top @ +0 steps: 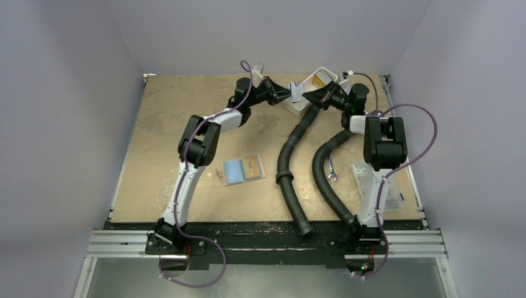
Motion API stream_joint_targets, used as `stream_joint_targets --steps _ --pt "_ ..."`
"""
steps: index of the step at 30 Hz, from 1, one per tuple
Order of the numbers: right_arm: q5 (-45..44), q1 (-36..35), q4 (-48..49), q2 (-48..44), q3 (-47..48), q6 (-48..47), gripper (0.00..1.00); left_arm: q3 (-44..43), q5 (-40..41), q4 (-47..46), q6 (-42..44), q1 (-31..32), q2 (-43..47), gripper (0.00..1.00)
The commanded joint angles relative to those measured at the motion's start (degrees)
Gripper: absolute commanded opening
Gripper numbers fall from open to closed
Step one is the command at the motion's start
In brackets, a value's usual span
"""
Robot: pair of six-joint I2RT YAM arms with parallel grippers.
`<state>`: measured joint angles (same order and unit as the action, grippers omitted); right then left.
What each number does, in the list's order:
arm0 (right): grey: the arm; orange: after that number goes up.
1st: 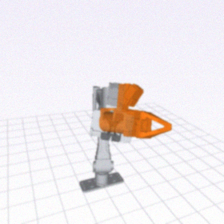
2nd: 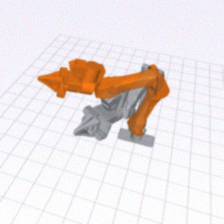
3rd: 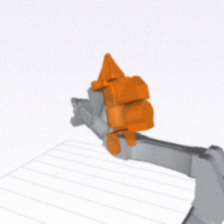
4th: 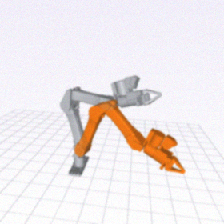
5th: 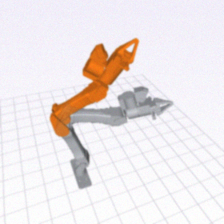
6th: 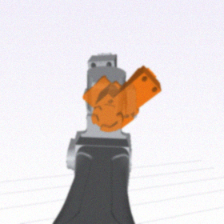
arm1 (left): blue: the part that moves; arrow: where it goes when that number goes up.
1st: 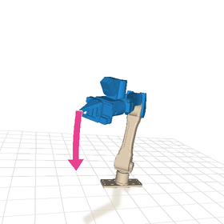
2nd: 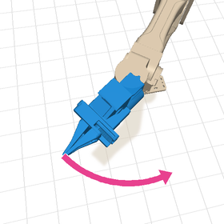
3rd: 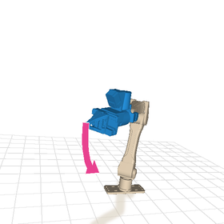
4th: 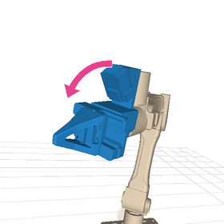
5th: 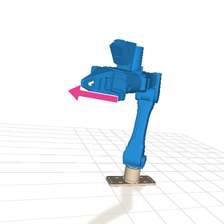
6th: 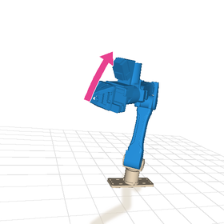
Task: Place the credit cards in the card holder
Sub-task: Place the credit card in the storage box.
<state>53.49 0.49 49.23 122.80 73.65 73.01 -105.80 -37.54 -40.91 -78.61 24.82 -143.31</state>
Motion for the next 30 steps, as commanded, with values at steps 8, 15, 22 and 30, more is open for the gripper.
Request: stream_joint_targets --steps 8,15,22,30 --pt "0.96 3.2 2.86 7.93 9.16 3.05 0.01 -14.79 9.13 9.54 3.38 0.76 -9.33 0.0" --pt "-1.88 3.55 0.51 10.17 12.09 2.22 0.02 -10.93 14.15 9.25 3.46 1.32 -7.69 0.0" --pt "-6.8 3.64 1.15 11.95 13.35 4.99 0.04 -3.6 21.46 6.89 2.13 2.35 -3.47 0.0" --pt "-11.48 3.9 -14.2 11.42 19.86 -3.11 0.0 -3.21 20.21 3.62 1.64 2.94 -2.07 0.0"
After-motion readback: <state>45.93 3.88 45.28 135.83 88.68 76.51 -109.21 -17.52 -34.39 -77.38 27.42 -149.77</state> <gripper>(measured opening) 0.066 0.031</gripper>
